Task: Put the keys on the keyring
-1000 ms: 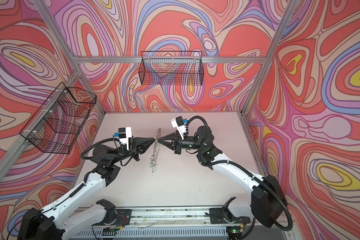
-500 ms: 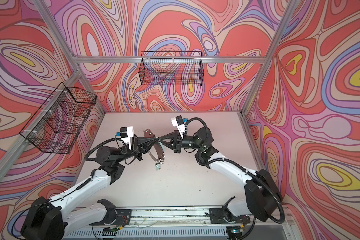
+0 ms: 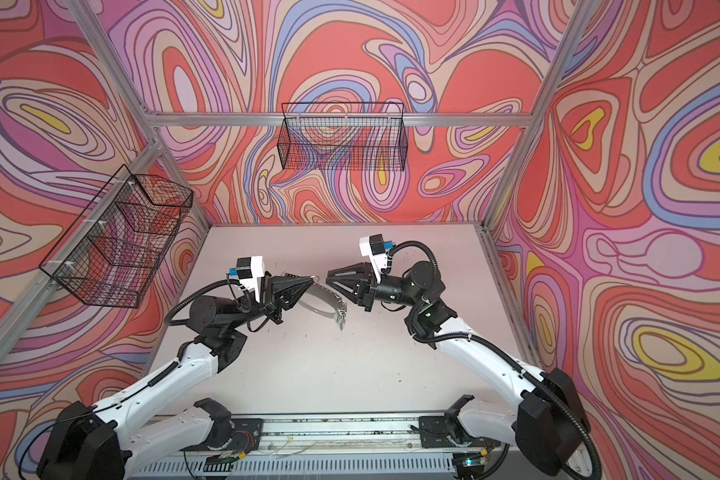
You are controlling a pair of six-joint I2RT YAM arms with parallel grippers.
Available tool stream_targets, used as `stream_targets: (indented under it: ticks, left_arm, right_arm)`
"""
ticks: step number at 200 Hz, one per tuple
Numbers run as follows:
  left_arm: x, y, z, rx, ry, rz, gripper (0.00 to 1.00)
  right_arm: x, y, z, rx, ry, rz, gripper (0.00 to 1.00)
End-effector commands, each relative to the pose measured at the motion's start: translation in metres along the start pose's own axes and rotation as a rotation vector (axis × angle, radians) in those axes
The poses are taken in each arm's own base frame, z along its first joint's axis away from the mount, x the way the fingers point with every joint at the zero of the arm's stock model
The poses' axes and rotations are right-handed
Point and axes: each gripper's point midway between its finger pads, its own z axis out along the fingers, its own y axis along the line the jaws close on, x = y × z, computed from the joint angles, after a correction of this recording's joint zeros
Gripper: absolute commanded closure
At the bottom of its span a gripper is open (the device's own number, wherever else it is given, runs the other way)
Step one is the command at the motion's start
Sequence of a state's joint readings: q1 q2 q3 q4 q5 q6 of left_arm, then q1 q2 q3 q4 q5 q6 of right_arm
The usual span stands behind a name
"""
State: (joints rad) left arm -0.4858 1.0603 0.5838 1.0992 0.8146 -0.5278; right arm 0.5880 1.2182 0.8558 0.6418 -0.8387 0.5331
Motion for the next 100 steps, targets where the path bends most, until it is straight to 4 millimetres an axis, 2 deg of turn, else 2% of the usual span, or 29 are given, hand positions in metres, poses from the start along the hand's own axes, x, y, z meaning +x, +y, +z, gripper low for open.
stream_targets:
  ticks: [1, 28, 100]
  left_arm:
    - [-0.012, -0.009, 0.002, 0.031, -0.035, 0.033, 1.0]
    - [-0.011, -0.008, 0.003, 0.037, -0.03, 0.024, 1.0]
    - [-0.01, -0.008, 0.004, 0.048, -0.024, 0.013, 1.0]
  right_arm:
    - [0.0, 0.005, 0.003, -0.015, 0.002, -0.041, 0.73]
    - [0.005, 0.005, 0.014, -0.005, 0.04, -0.075, 0.73]
    - [0.006, 0.001, 0.021, 0.003, 0.043, -0.079, 0.74]
